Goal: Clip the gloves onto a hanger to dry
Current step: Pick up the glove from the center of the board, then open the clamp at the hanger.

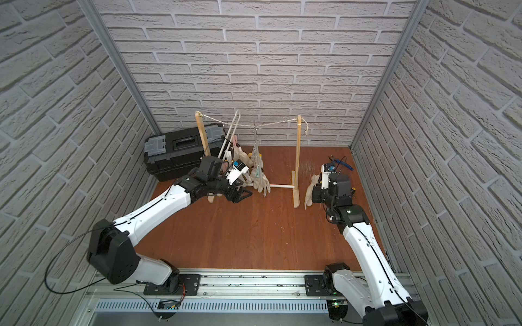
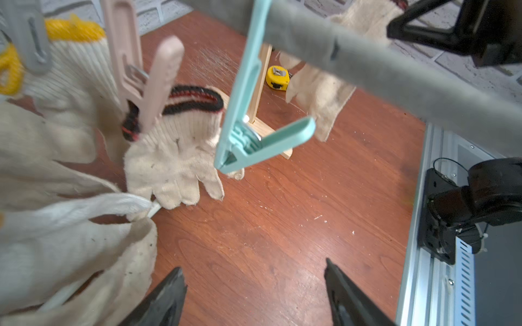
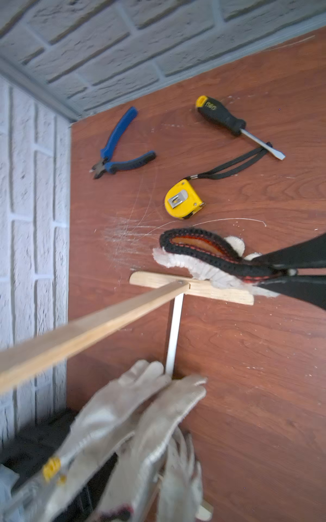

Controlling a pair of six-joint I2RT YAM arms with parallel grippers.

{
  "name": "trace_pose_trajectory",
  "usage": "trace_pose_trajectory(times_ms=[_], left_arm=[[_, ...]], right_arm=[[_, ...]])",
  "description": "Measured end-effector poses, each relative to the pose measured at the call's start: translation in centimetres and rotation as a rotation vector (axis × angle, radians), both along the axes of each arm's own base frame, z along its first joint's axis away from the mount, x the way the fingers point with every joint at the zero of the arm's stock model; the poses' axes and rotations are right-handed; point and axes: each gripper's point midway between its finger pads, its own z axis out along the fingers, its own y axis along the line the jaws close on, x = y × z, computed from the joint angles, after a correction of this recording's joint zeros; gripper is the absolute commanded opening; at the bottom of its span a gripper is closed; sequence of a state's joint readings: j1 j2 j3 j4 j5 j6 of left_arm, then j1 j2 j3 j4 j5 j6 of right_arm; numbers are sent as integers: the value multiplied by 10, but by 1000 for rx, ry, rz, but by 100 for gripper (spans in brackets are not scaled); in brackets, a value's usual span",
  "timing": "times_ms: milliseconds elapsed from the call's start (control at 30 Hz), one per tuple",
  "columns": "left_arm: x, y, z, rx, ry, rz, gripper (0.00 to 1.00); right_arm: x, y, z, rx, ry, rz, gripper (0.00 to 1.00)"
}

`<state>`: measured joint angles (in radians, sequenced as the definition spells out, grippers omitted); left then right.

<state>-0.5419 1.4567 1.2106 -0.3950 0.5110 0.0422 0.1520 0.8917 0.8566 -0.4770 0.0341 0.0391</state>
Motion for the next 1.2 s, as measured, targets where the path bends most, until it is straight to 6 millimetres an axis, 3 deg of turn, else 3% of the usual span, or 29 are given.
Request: trace_pose_trajectory(times_ms=[267, 600, 867, 1200], left_arm=[[15, -3, 32, -19, -78, -59, 78], [18, -13, 26, 23, -177, -222, 80], [30, -23, 31, 39, -243, -286, 80], [34, -37, 29, 36, -268, -322, 74]], right_arm=[[-26, 58, 7, -187, -37, 348, 3], [-21, 121, -10, -392, -36, 667, 3], [6, 143, -11, -491, -80, 755, 3], [20, 152, -12, -552, -113, 799, 3]])
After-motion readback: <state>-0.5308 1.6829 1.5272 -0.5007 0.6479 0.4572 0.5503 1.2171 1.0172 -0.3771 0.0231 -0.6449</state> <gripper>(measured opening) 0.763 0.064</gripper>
